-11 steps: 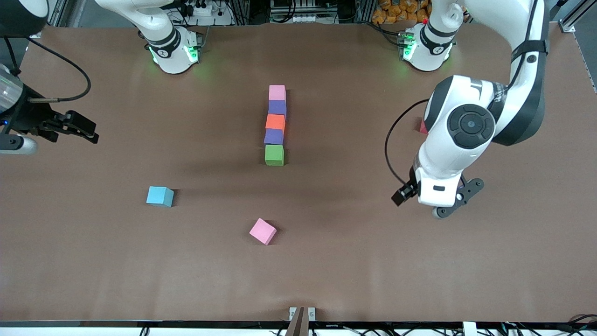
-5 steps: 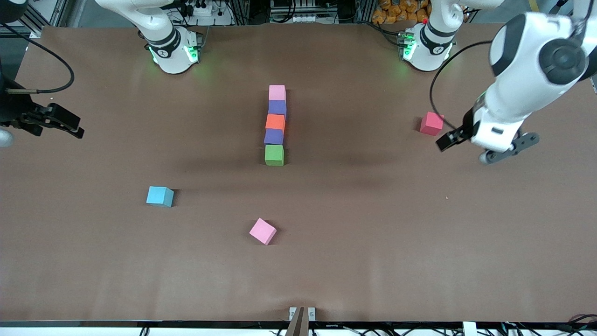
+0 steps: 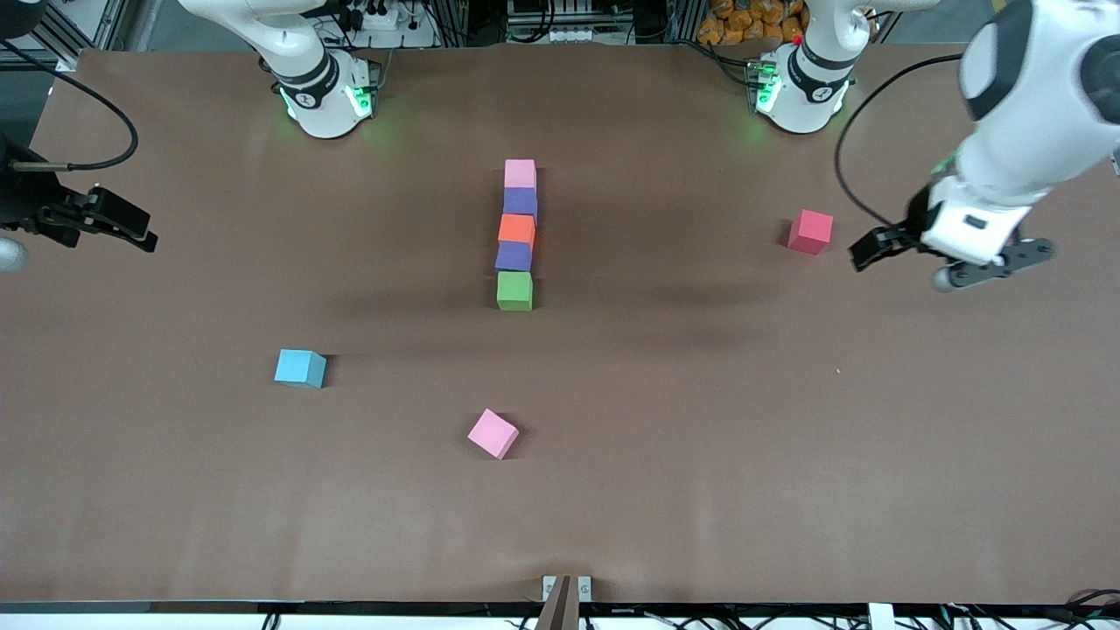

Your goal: Arrange blocks into number 1

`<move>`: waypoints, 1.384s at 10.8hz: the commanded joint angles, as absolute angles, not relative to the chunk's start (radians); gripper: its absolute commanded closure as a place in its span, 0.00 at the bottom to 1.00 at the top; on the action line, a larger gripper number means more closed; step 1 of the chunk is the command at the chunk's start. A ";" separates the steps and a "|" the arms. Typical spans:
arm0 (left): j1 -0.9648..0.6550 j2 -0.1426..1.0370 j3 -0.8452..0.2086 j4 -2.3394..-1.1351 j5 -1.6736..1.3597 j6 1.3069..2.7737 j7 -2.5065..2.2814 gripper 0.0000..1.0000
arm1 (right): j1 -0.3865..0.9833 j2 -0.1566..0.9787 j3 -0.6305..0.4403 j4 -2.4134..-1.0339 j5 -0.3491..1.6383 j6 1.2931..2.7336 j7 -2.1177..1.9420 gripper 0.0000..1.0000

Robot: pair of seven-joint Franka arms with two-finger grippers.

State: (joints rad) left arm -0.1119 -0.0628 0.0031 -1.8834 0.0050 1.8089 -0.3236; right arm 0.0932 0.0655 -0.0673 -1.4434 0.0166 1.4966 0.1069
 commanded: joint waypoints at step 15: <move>-0.114 -0.037 0.026 -1.519 0.018 1.489 -0.009 0.00 | 0.075 0.068 -0.072 -1.427 0.031 1.488 0.113 0.00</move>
State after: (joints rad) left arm -0.1131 -0.0496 0.0276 -1.5509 0.0047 1.5177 -0.0378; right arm 0.0917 0.0650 -0.0787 -1.4376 0.0179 1.4950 0.1081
